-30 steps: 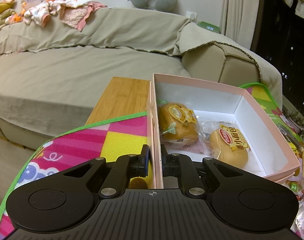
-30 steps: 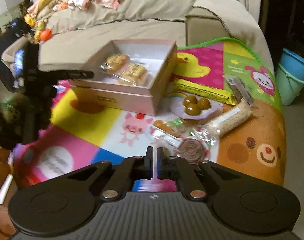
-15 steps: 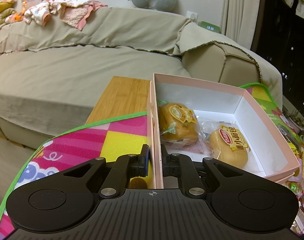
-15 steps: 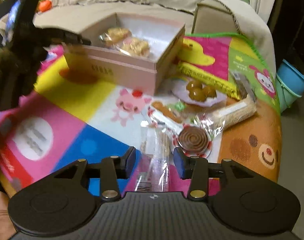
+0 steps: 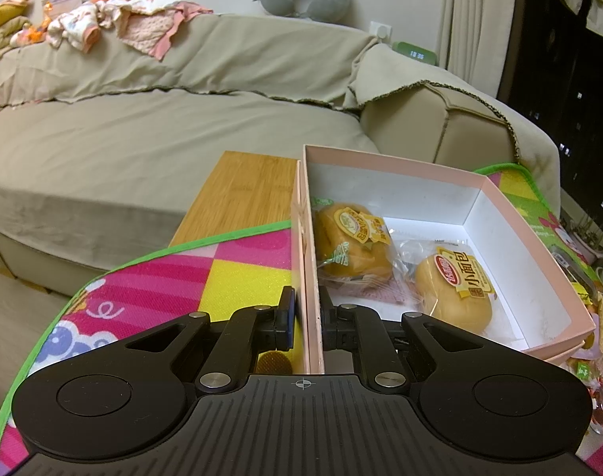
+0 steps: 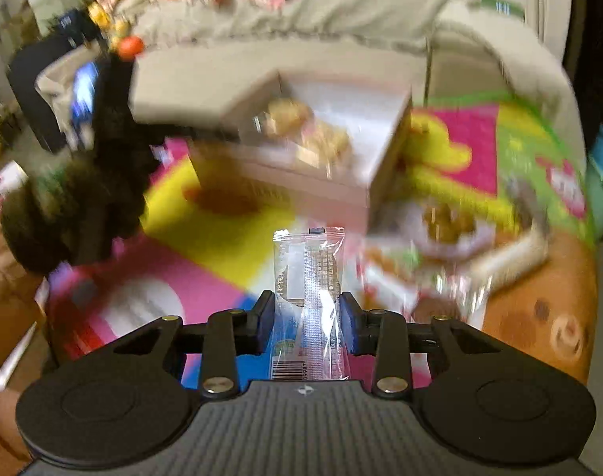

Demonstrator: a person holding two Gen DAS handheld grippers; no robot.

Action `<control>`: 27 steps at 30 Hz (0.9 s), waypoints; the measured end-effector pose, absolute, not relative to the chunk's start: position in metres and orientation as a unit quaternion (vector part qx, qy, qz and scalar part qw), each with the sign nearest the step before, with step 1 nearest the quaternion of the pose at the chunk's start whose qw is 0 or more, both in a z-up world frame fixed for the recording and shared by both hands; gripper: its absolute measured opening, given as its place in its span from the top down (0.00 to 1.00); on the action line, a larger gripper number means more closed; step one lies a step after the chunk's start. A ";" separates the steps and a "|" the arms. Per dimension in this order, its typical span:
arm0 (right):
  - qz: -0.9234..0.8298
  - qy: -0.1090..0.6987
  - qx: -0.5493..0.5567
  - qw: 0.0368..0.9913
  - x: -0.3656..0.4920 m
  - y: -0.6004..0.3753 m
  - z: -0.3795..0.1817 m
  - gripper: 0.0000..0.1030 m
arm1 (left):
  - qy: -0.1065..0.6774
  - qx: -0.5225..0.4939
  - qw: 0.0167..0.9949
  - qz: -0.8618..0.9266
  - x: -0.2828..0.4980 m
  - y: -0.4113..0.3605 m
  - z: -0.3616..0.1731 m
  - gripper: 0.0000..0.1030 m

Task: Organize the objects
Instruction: 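Carry the cookie packet with the right gripper and drop it into the box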

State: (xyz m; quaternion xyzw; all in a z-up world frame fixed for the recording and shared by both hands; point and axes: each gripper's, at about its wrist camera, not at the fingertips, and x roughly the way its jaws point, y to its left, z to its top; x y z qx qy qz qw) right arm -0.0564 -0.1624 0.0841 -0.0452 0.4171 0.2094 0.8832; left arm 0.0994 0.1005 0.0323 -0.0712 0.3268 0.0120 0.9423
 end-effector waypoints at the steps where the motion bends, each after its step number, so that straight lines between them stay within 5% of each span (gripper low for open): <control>1: 0.212 0.403 -0.043 0.889 -0.054 -0.162 0.095 0.67 | 0.327 -0.071 0.942 0.012 0.099 0.101 0.032 0.88; 12: 0.197 0.234 0.029 0.952 0.026 -0.150 0.218 0.63 | 0.329 -0.069 0.942 0.011 0.100 0.099 0.032 0.88; 14: 0.177 0.223 0.031 0.958 0.043 -0.147 0.220 0.51 | 0.329 -0.069 0.942 0.011 0.100 0.098 0.032 0.88; 27: 0.109 0.299 0.052 0.946 0.049 -0.213 0.163 0.45 | 0.327 -0.069 0.942 0.010 0.100 0.100 0.032 0.88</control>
